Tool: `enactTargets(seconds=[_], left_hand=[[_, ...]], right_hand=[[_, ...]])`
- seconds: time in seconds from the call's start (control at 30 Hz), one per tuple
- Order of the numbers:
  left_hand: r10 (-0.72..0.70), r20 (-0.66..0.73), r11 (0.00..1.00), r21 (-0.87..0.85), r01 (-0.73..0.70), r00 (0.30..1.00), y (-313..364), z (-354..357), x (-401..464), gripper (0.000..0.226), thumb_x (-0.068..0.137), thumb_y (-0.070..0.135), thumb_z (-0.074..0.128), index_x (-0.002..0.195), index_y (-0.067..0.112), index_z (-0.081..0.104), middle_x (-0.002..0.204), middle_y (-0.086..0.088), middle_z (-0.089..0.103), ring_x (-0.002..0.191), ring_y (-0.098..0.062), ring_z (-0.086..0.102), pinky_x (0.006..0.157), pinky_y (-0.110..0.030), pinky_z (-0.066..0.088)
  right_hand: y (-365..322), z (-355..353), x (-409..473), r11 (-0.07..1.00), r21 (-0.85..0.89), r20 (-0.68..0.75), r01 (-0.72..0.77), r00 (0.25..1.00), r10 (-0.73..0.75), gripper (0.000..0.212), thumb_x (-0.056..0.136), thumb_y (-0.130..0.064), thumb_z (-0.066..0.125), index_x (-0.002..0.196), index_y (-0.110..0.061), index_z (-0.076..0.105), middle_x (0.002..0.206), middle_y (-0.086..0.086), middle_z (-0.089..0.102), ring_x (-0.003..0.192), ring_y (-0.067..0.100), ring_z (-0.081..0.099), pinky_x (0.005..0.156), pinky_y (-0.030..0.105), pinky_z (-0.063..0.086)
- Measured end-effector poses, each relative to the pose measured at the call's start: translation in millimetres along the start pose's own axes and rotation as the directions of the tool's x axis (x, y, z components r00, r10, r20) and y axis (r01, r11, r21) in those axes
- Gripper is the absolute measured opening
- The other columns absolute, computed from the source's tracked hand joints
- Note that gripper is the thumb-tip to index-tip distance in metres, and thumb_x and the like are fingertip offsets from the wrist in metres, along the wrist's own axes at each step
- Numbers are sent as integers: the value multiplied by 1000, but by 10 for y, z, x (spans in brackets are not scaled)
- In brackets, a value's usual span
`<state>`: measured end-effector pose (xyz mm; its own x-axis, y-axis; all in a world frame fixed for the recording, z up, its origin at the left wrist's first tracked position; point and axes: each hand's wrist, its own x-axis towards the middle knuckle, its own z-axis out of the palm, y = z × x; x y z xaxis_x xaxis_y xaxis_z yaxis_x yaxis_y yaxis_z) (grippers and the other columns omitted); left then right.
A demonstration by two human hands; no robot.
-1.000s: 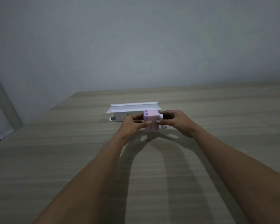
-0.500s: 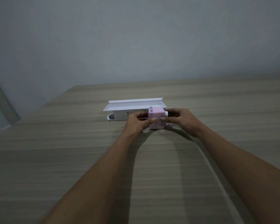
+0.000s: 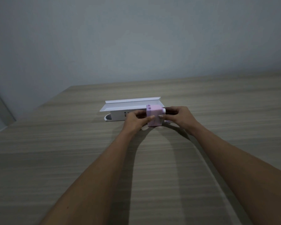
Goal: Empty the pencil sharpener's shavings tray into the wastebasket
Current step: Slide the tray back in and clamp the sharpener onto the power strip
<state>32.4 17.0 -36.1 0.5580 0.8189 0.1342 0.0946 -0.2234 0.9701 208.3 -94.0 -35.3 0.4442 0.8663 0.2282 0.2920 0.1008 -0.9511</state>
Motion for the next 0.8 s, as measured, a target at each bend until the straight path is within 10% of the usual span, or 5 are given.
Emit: enactTargets(seconds=[0.27,0.4,0.6,0.8], left_hand=[[-28,-61,984,172,38,998,167,-194,-339,64,78,20,85,132,-1,59,123,-11,64,114,-26,65,102,-39,52],[86,-69,937,344,-57,994,202,-286,-766,54,89,26,74,134,0,60,126,-15,66,115,-27,64,103,-43,52],[310,-122,745,647,-162,943,226,-323,-1428,44,92,36,62,128,11,67,130,-9,65,117,-28,63,101,-43,48],[166,-73,596,802,-41,983,138,-411,-1902,64,93,51,53,146,15,51,147,-12,49,133,-31,51,113,-44,37]], right_hand=[[-241,-80,-430,990,-131,-218,-56,976,26,75,73,-39,87,132,1,63,123,9,72,112,16,67,103,34,51],[-331,-3,-863,978,-205,-223,-30,975,-17,58,89,-38,73,132,-1,63,121,8,69,107,15,62,75,8,50],[-251,100,-1388,802,-597,-123,28,984,-126,54,96,-43,61,134,-6,64,143,11,61,134,26,56,111,34,41],[-222,170,-1892,547,-837,-26,-2,999,-37,55,99,-50,48,133,-9,61,157,11,45,143,25,44,111,40,34]])
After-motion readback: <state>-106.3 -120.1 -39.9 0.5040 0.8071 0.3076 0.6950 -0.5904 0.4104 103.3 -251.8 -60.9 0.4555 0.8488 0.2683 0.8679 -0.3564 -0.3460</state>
